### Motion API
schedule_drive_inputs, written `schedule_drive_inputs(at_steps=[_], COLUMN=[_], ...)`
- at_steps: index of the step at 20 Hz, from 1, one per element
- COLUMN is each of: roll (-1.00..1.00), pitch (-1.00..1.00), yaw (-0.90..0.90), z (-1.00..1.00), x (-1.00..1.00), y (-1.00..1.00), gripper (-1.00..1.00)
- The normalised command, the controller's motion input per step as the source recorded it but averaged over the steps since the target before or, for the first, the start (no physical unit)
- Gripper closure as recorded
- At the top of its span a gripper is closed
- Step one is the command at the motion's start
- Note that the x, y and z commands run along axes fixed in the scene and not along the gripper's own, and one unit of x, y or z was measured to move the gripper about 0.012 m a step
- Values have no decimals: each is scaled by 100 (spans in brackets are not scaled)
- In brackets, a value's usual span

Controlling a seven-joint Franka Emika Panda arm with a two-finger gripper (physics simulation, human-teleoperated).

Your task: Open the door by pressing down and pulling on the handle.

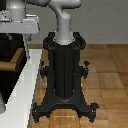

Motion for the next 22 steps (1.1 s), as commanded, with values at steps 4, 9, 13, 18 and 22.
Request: schedule_drive_inputs(at_steps=[4, 9, 13, 18, 22], roll=[-8, -9, 0, 0, 0], pitch=[0, 0, 0, 0, 0], yaw=[0, 0, 0, 0, 0], z=[0, 0, 0, 0, -25], x=[0, 0, 0, 20, 25], y=[0, 0, 0, 0, 0], gripper=[-100, -100, -100, -100, -100])
